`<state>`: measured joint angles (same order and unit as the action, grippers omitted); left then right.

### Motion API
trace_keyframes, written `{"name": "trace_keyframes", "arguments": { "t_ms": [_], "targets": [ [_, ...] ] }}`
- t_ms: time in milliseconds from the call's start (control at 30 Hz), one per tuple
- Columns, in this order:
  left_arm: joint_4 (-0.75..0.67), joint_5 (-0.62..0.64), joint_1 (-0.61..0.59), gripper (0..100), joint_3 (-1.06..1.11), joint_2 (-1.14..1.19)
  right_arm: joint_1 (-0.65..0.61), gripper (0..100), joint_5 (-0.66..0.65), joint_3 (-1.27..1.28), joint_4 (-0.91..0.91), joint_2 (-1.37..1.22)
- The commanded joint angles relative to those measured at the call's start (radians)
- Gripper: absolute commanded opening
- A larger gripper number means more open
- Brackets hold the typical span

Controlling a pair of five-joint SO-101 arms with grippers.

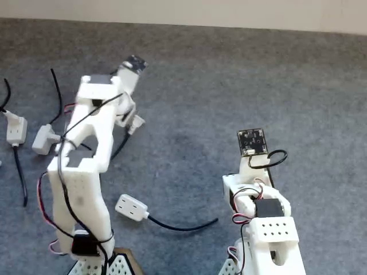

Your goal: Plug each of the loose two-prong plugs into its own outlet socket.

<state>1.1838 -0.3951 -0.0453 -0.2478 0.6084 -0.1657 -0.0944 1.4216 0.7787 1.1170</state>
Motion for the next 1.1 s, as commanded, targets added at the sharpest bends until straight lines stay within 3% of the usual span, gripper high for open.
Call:
{"name": "trace_keyframes", "arguments": {
  "t_ms": [0, 200, 500, 733, 1067],
  "targets": [
    [0.064, 0.008, 0.073, 18, -0.061, 0.027, -0.007, 28.1, -0.011, -0.01, -0.018, 0.016],
    [0.081, 0.054, 0.058, 18, -0.101, 0.012, -0.007, 28.1, -0.011, -0.01, -0.018, 0.016],
    [0.305, 0.063, 0.073, 18, -0.295, -0.048, -0.007, 28.1, -0.011, -0.008, -0.018, 0.016],
    [0.41, 0.068, 0.11, 18, -0.309, -0.051, -0.007, 28.1, -0.011, -0.008, -0.018, 0.016],
    [0.359, 0.063, 0.117, 18, -0.311, 0.102, -0.007, 28.1, -0.011, -0.007, -0.018, 0.016]
  ]
}}
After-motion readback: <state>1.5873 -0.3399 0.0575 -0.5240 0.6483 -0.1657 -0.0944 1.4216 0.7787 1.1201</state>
